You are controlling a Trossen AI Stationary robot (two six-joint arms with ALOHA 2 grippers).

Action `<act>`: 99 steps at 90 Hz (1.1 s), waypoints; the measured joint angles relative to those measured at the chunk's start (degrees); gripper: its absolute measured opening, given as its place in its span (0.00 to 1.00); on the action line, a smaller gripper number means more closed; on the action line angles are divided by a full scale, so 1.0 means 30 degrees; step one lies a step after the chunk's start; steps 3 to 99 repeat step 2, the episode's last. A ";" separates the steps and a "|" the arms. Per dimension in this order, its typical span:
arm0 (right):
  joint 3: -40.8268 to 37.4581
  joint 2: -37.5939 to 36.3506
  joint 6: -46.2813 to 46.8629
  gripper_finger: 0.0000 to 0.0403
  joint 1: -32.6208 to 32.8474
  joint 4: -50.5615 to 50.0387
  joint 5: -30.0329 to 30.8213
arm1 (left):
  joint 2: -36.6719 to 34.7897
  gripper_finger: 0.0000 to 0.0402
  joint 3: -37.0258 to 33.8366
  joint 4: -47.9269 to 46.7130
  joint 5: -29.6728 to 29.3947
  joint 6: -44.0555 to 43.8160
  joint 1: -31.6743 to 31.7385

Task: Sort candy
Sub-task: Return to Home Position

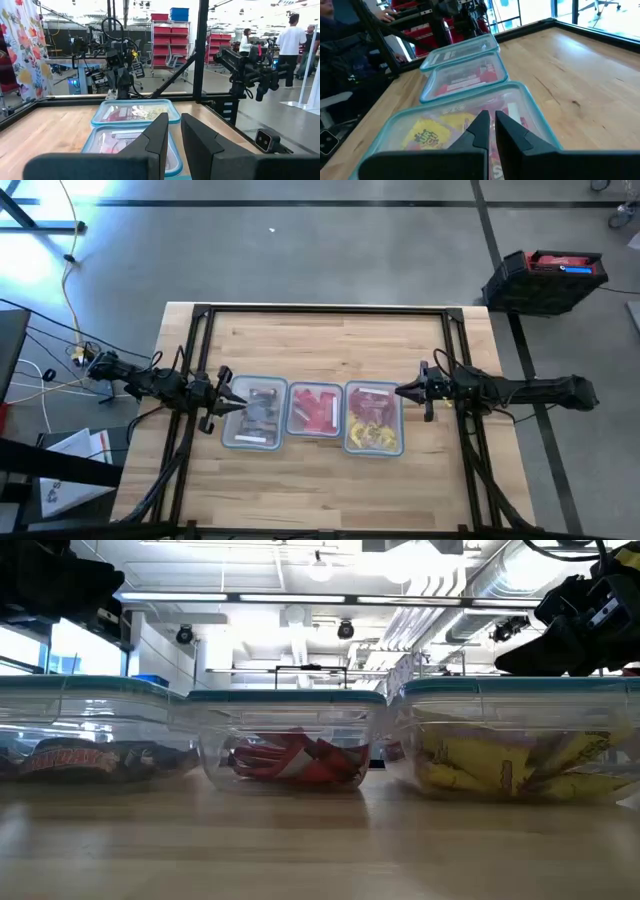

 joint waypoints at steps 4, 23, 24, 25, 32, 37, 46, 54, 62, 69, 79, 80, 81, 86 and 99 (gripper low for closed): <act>0.0000 0.0000 0.0000 0.00 -0.0002 0.0002 0.0000 | 0.0000 0.10 0.0000 0.0000 0.0000 -0.0006 0.0000; 0.0000 0.0000 0.0000 0.00 -0.0002 0.0002 0.0000 | 0.0000 0.10 0.0000 0.0000 0.0000 -0.0006 0.0000; 0.0000 0.0000 0.0000 0.00 -0.0002 0.0002 0.0000 | 0.0000 0.10 0.0000 0.0000 0.0000 -0.0006 0.0000; 0.0000 0.0000 0.0000 0.00 -0.0002 0.0002 0.0000 | 0.0000 0.10 0.0000 0.0000 0.0000 -0.0006 0.0000; 0.0000 0.0000 0.0000 0.00 -0.0002 0.0002 0.0000 | 0.0000 0.10 0.0000 0.0000 0.0000 -0.0006 0.0000; 0.0000 0.0000 0.0000 0.00 -0.0002 0.0002 0.0000 | 0.0000 0.10 0.0000 0.0000 0.0000 -0.0006 0.0000; 0.0000 0.0000 0.0000 0.00 -0.0002 0.0002 0.0000 | 0.0000 0.10 0.0000 0.0000 0.0000 -0.0006 0.0000; 0.0000 0.0000 0.0000 0.00 -0.0002 0.0002 0.0000 | 0.0000 0.10 0.0000 0.0000 0.0000 -0.0006 0.0000; 0.0000 0.0000 0.0000 0.00 -0.0002 0.0002 0.0000 | 0.0000 0.10 0.0000 0.0000 0.0000 -0.0006 0.0000; 0.0000 0.0000 0.0000 0.00 -0.0002 0.0002 0.0000 | 0.0000 0.10 0.0000 0.0000 0.0000 -0.0006 0.0000; 0.0000 0.0000 0.0000 0.00 -0.0002 0.0002 0.0000 | 0.0000 0.10 0.0000 0.0000 0.0000 -0.0006 0.0000; 0.0000 0.0000 0.0000 0.00 -0.0002 0.0002 0.0000 | 0.0000 0.10 0.0000 0.0000 0.0000 -0.0006 0.0000; 0.0000 0.0000 0.0000 0.00 -0.0002 0.0002 0.0000 | 0.0000 0.10 0.0000 0.0000 0.0000 -0.0006 0.0000; 0.0000 0.0000 0.0000 0.00 -0.0002 0.0002 0.0000 | 0.0000 0.10 0.0000 0.0000 0.0000 -0.0006 0.0000; 0.0000 0.0000 0.0000 0.00 -0.0002 0.0002 0.0000 | 0.0000 0.10 0.0000 0.0000 0.0000 -0.0006 0.0000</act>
